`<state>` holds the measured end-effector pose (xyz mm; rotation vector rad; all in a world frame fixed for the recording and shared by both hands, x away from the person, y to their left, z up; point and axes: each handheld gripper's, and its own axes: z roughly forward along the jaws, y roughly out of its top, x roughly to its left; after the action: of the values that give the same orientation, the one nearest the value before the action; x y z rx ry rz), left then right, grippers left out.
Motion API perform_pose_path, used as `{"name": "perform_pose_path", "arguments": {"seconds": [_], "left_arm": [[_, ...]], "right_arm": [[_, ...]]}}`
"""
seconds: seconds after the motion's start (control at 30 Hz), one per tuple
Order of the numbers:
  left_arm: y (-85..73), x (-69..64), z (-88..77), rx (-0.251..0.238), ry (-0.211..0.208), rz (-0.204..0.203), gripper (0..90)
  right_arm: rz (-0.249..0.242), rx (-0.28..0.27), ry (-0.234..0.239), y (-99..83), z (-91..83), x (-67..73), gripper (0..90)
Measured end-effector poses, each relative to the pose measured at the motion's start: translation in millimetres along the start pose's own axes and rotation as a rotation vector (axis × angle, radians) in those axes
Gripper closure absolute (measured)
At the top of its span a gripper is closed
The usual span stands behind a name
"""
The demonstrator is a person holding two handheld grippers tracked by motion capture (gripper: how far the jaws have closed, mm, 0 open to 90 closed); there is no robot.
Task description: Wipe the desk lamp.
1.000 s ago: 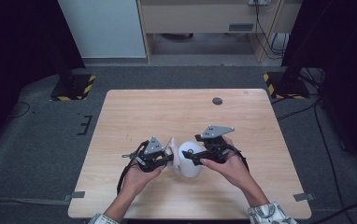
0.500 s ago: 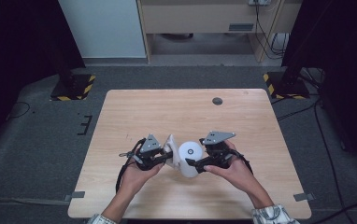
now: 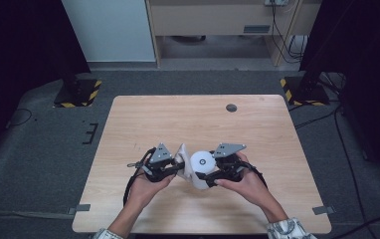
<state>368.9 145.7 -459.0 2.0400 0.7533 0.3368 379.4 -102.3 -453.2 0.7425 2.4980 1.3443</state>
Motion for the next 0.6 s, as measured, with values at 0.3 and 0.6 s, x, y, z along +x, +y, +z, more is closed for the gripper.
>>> {"name": "perform_pose_path", "arguments": {"seconds": [0.3,0.6], "left_arm": [[-14.0,2.1,18.0,0.111,-0.012,0.017,73.4],[0.4,1.1,-3.2,0.006,0.015,0.030,73.6]], "right_arm": [[0.000,-0.002,0.008,-1.0,-0.1,1.2,9.4],[-0.011,-0.001,0.027,0.0,1.7,5.2,9.4]]}}
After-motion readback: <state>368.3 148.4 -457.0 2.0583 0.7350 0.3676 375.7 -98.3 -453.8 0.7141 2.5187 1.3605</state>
